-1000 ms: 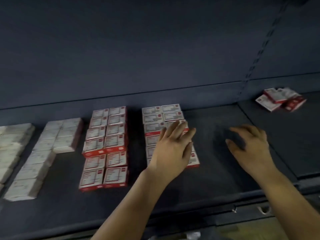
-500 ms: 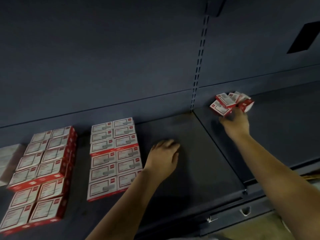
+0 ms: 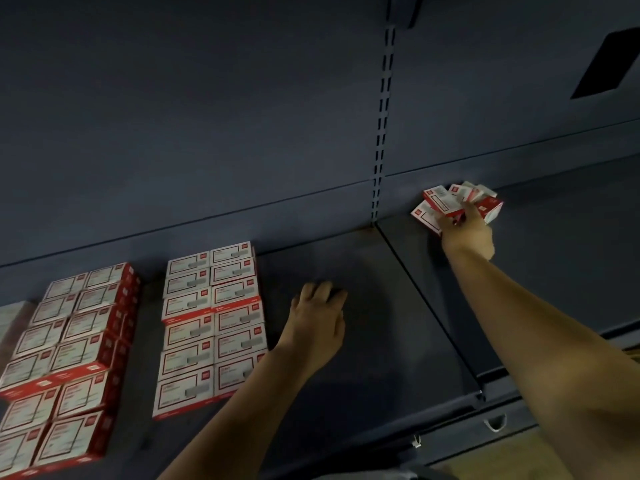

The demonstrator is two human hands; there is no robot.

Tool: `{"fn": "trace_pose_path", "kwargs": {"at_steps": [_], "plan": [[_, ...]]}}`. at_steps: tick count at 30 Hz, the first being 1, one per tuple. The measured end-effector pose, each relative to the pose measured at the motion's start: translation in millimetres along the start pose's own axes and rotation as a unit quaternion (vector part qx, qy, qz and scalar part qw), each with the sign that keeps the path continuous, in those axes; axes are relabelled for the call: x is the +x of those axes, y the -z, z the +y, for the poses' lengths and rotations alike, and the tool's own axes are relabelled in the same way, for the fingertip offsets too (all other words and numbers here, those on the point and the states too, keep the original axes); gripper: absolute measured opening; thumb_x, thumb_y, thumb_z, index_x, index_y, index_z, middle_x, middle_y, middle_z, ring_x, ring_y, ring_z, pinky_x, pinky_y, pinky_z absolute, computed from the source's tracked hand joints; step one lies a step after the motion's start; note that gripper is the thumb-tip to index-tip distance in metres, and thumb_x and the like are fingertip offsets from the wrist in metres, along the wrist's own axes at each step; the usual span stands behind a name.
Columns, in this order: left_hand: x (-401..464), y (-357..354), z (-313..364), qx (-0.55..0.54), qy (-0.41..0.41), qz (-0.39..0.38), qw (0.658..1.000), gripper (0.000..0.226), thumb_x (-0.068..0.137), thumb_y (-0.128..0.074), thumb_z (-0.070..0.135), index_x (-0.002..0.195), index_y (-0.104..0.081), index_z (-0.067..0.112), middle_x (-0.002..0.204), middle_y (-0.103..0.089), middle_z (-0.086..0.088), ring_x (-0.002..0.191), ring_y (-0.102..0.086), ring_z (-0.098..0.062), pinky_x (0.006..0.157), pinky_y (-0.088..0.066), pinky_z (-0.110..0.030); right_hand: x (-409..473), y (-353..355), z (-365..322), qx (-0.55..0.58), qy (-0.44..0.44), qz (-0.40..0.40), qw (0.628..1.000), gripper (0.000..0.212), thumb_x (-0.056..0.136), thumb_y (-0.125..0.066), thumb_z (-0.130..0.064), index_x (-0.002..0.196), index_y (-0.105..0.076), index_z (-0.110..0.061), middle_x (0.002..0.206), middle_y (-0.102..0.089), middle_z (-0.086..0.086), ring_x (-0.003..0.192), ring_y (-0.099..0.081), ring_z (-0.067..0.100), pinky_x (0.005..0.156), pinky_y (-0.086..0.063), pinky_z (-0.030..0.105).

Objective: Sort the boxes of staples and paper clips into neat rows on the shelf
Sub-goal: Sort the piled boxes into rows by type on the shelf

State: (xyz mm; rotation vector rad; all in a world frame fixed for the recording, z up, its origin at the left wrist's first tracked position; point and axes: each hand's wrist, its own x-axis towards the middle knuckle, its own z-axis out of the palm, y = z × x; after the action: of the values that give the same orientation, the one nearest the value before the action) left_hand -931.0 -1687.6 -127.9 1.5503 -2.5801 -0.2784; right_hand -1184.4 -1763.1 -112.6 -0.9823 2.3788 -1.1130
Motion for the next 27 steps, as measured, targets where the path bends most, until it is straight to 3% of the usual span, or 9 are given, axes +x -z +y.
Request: {"fn": "trace_pose_path", "kwargs": {"at_steps": [6, 9, 12, 14, 18, 20, 22, 24, 27], "plan": [[-1.0, 2.9, 1.1, -0.101, 0.008, 0.030, 0.994, 0.039, 0.095, -0.047, 0.027, 0.134, -0.047, 0.020, 0.137, -0.041, 0.004, 0.126, -0.032, -0.016, 0.107, -0.029, -0.033, -28.8, 2.2, 11.8, 0.199, 0.072, 0.010, 0.977, 0.036, 0.086, -0.064, -0.025, 0.121, -0.057, -0.017, 0.113, -0.061, 0.003, 0.101, -0.057, 0.017, 0.088, -0.046, 0.031], [-2.4, 10.6, 9.5, -0.234, 0.020, 0.064, 0.970, 0.039, 0.094, -0.051, 0.023, 0.133, -0.049, 0.021, 0.131, -0.048, 0.006, 0.122, -0.039, -0.008, 0.100, -0.031, -0.016, -57.5, 6.6, 22.1, 0.209, 0.125, -0.057, 0.968, 0.037, 0.084, -0.067, -0.019, 0.119, -0.059, -0.015, 0.103, -0.064, 0.002, 0.091, -0.059, 0.014, 0.086, -0.046, 0.024], [-1.5, 20.7, 19.5, -0.363, 0.056, 0.111, 0.924, 0.036, 0.093, -0.054, 0.023, 0.129, -0.052, 0.024, 0.120, -0.052, 0.015, 0.114, -0.046, 0.003, 0.089, -0.030, 0.001, -89.7, 18.5, 24.8, 0.232, 0.194, -0.147, 0.942, 0.037, 0.083, -0.066, -0.009, 0.119, -0.059, -0.012, 0.100, -0.063, 0.002, 0.087, -0.060, 0.004, 0.079, -0.045, 0.011], [-1.7, 26.8, 23.8, -0.455, 0.084, 0.122, 0.878, 0.035, 0.091, -0.056, 0.026, 0.126, -0.053, 0.025, 0.117, -0.058, 0.014, 0.110, -0.053, 0.003, 0.092, -0.039, -0.007, -111.0, 27.3, 26.2, 0.258, 0.247, -0.215, 0.909, 0.039, 0.081, -0.068, -0.003, 0.116, -0.058, -0.015, 0.107, -0.062, 0.002, 0.094, -0.059, -0.001, 0.081, -0.044, 0.009], [-8.8, 44.1, 26.4, -0.614, 0.122, 0.079, 0.776, 0.031, 0.081, -0.058, 0.035, 0.109, -0.063, 0.023, 0.099, -0.068, 0.004, 0.094, -0.064, -0.005, 0.081, -0.052, -0.022, -135.2, 33.9, 34.3, 0.269, 0.306, -0.325, 0.853, 0.045, 0.073, -0.066, -0.035, 0.117, -0.057, -0.037, 0.108, -0.058, -0.010, 0.107, -0.058, 0.010, 0.090, -0.046, 0.019], [-11.8, 51.9, 24.3, -0.639, 0.121, 0.043, 0.758, 0.017, 0.084, -0.059, 0.022, 0.098, -0.068, 0.019, 0.092, -0.072, -0.001, 0.089, -0.067, -0.012, 0.073, -0.054, -0.022, -137.6, 34.3, 36.8, 0.268, 0.312, -0.338, 0.846, 0.049, 0.072, -0.067, -0.046, 0.119, -0.054, -0.044, 0.108, -0.058, -0.012, 0.109, -0.057, 0.014, 0.092, -0.046, 0.023], [-13.6, 56.6, 20.7, -0.633, 0.114, 0.010, 0.766, 0.017, 0.087, -0.057, 0.009, 0.094, -0.069, 0.018, 0.090, -0.073, -0.001, 0.087, -0.068, -0.014, 0.068, -0.054, -0.022, -138.7, 36.4, 35.2, 0.278, 0.318, -0.337, 0.841, 0.052, 0.073, -0.065, -0.056, 0.122, -0.053, -0.043, 0.108, -0.058, -0.010, 0.108, -0.058, 0.015, 0.091, -0.047, 0.022], [-15.2, 58.9, 18.5, -0.632, 0.116, -0.025, 0.766, 0.023, 0.086, -0.057, 0.002, 0.101, -0.068, 0.016, 0.092, -0.072, -0.001, 0.085, -0.068, -0.014, 0.066, -0.053, -0.023, -139.1, 35.5, 31.8, 0.301, 0.319, -0.312, 0.842, 0.050, 0.076, -0.068, -0.047, 0.122, -0.054, -0.036, 0.099, -0.061, -0.010, 0.098, -0.061, 0.008, 0.085, -0.048, 0.017], [-20.1, 60.1, 21.5, -0.663, 0.109, -0.091, 0.735, 0.035, 0.084, -0.056, -0.006, 0.114, -0.062, 0.011, 0.098, -0.071, -0.004, 0.090, -0.068, -0.016, 0.071, -0.055, -0.026, -142.5, 32.9, 23.2, 0.348, 0.295, -0.222, 0.862, 0.037, 0.073, -0.070, -0.018, 0.108, -0.061, -0.021, 0.073, -0.059, -0.011, 0.067, -0.056, 0.000, 0.065, -0.045, 0.011]]}}
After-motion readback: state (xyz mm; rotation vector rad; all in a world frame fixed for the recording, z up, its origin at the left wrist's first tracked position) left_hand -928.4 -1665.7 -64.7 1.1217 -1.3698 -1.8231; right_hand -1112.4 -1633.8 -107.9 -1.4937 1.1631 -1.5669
